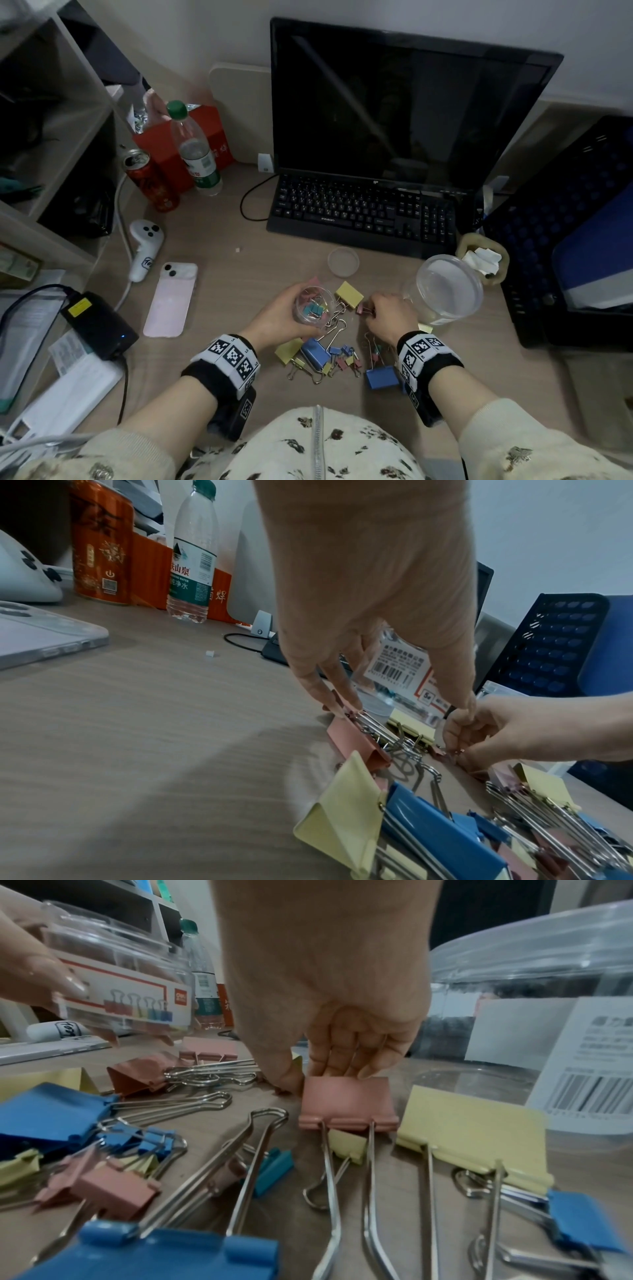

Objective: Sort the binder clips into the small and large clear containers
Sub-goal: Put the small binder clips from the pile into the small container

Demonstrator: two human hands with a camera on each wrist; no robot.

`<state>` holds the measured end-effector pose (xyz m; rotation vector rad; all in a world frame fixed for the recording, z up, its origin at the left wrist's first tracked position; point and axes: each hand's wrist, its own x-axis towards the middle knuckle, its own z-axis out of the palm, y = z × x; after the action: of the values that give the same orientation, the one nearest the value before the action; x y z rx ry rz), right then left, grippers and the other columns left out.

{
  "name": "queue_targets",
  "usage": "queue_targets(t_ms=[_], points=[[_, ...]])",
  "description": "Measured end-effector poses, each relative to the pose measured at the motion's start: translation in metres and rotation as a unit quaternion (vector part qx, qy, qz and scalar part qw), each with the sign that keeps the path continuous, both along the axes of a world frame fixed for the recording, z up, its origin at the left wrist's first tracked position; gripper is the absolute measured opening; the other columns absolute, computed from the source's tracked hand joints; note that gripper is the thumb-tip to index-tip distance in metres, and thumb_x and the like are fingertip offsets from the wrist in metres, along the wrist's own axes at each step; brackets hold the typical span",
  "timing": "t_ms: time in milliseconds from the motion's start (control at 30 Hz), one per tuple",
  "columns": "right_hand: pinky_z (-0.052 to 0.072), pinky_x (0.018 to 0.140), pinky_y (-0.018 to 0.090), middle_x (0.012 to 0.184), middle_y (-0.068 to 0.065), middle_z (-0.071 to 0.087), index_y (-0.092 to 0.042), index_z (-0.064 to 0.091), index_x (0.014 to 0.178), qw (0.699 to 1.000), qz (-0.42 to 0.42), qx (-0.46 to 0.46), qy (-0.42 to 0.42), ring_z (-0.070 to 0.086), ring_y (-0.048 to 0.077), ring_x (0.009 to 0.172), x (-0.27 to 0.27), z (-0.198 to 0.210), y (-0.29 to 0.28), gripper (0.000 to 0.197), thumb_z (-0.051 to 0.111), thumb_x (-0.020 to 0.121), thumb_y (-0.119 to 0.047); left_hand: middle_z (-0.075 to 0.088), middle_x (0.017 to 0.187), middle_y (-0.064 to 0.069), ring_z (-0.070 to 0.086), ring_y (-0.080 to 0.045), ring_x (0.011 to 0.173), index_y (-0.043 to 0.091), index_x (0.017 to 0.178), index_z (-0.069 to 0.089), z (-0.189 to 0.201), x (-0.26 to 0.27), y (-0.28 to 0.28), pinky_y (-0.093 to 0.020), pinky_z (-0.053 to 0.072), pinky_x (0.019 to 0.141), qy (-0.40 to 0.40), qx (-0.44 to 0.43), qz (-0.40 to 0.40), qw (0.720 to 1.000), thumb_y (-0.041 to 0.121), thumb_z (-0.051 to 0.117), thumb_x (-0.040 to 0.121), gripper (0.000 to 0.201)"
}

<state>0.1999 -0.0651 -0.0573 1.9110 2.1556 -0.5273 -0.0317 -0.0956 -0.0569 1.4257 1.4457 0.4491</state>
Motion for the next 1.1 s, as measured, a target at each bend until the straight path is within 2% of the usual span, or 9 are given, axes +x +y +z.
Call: queue_targets(t_ms=[200,333,500,600,733,867,967,1033,1100], points=[[0.042,0.094,0.036,0.104,0.005,0.069,-0.023,0.065,0.106,1.0,-0.009,0.0,0.004,0.062,0.026,0.101,0.0,0.01,-0.001,0.02,0.052,0.09,-0.022,0.052,0.116,0.022,0.052,0.005,0.105,0.026,0.141,0.041,0.0,0.001,0.0,-0.02,0.042,0.098,0.002,-0.002,-0.005,1.0,0.031,0.091,0.061,0.095],[0.048,0.085,0.034,0.097,0.004,0.071,-0.023,0.069,0.105,1.0,-0.007,0.004,-0.006,0.064,0.025,0.094,0.002,0.022,-0.002,0.023,0.051,0.09,-0.022,0.054,0.118,0.019,0.054,-0.001,0.11,0.025,0.141,0.041,-0.004,0.001,0.0,-0.026,0.045,0.102,0.001,-0.004,-0.006,1.0,0.034,0.092,0.06,0.096],[0.048,0.087,0.034,0.084,0.001,0.071,-0.024,0.071,0.098,0.998,-0.016,0.049,0.021,0.064,0.021,0.089,0.002,0.039,-0.004,0.022,0.052,0.092,-0.036,0.055,0.119,0.02,0.054,0.002,0.108,0.024,0.143,0.04,-0.009,0.003,0.003,-0.023,0.044,0.101,-0.014,-0.011,-0.006,1.0,0.032,0.092,0.06,0.097],[0.038,0.091,0.034,0.093,-0.003,0.069,-0.022,0.071,0.097,0.989,-0.003,0.129,0.076,0.058,0.017,0.093,0.0,0.046,-0.007,0.021,0.054,0.092,-0.034,0.056,0.127,0.015,0.054,-0.003,0.117,0.024,0.144,0.039,-0.015,0.004,0.006,-0.029,0.044,0.105,-0.019,-0.013,-0.008,1.0,0.036,0.092,0.059,0.101],[0.044,0.089,0.042,0.094,-0.004,0.072,-0.02,0.073,0.102,0.954,0.068,0.159,0.244,0.058,0.016,0.09,-0.015,0.049,-0.007,0.018,0.063,0.088,-0.024,0.054,0.122,0.018,0.053,-0.005,0.118,0.028,0.137,0.042,-0.017,0.011,0.008,-0.024,0.042,0.103,-0.038,-0.014,-0.012,0.999,0.03,0.093,0.057,0.094],[0.032,0.106,0.037,0.129,-0.008,0.058,-0.027,0.047,0.138,0.969,0.1,0.071,0.213,0.05,0.011,0.116,-0.019,0.049,-0.007,0.046,0.055,0.093,-0.03,0.056,0.13,0.011,0.055,-0.006,0.118,0.023,0.141,0.041,-0.018,0.01,0.011,-0.028,0.048,0.101,-0.032,-0.015,-0.018,0.999,0.037,0.093,0.055,0.102],[0.041,0.096,0.029,0.122,-0.005,0.053,-0.018,0.046,0.135,0.962,0.004,0.057,0.265,0.05,0.008,0.104,-0.013,0.044,-0.004,0.046,0.057,0.091,-0.02,0.057,0.126,0.011,0.057,-0.003,0.113,0.02,0.143,0.041,-0.018,0.004,0.012,-0.027,0.049,0.1,-0.033,-0.015,-0.01,0.999,0.034,0.094,0.055,0.103],[0.043,0.091,0.027,0.125,-0.003,0.05,-0.018,0.046,0.134,0.974,-0.041,0.037,0.221,0.052,0.012,0.108,-0.008,0.034,-0.001,0.047,0.059,0.088,-0.022,0.058,0.121,0.014,0.059,0.001,0.108,0.019,0.142,0.043,-0.016,0.001,0.011,-0.025,0.049,0.099,-0.035,-0.013,-0.002,0.999,0.027,0.094,0.057,0.099],[0.044,0.094,0.034,0.13,-0.002,0.047,-0.02,0.045,0.134,0.988,-0.054,0.006,0.144,0.052,0.018,0.114,-0.004,0.022,0.002,0.053,0.062,0.086,-0.034,0.057,0.117,0.016,0.058,0.004,0.104,0.021,0.138,0.044,-0.014,-0.001,0.011,-0.02,0.05,0.094,-0.037,-0.013,0.005,0.999,0.022,0.093,0.058,0.094]])
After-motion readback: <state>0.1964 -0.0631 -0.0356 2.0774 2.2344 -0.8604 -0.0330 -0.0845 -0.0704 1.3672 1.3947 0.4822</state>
